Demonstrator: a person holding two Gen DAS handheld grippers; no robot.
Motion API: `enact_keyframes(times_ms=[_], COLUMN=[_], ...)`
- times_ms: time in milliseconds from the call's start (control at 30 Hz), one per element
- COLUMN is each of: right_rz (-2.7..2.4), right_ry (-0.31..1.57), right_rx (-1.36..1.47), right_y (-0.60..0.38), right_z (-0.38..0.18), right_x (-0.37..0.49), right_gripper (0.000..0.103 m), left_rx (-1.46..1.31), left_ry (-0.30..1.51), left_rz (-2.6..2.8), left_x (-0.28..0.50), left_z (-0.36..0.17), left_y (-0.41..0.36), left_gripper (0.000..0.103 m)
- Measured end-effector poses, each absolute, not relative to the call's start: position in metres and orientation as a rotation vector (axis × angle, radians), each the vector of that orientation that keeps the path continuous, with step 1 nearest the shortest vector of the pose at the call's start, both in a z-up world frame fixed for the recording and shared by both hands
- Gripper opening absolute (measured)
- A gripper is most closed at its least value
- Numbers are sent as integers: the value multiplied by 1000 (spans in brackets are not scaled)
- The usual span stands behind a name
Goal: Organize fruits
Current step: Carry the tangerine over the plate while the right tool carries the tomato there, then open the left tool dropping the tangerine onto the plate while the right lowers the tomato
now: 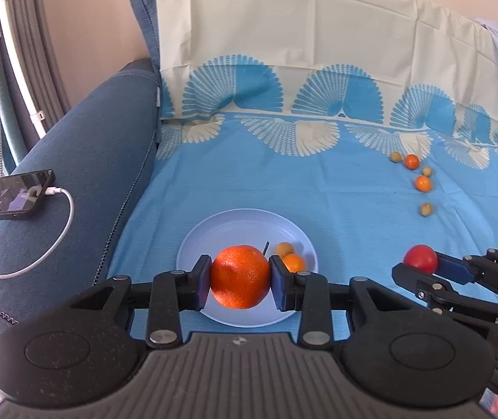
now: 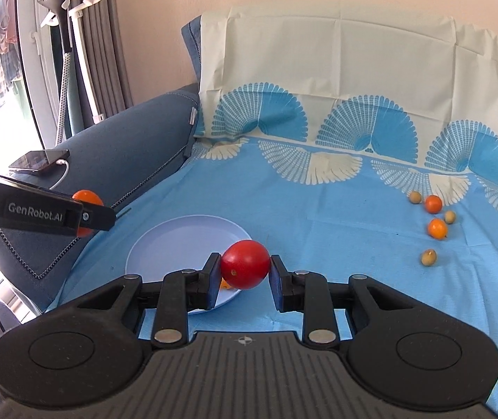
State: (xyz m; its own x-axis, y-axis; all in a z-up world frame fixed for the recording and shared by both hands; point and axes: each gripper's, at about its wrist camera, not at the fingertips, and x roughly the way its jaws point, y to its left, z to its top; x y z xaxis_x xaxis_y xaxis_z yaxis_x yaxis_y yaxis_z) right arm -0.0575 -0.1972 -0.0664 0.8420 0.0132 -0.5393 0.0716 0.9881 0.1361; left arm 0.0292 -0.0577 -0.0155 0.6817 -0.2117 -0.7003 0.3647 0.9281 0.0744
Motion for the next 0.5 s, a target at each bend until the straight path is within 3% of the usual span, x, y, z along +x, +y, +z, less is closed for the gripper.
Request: enact_keyframes(times_ms=[500], right_rz=[22], right_ry=[604], right_rx=[124], right_y=[-179], right_z=[-84], right_x=[-15], right_gripper=[30], left_rx=[192], left_ry=[825], left_rz=[-262], left_x=[79], left_z=[-40], left_y=[-40], left_gripper=[39])
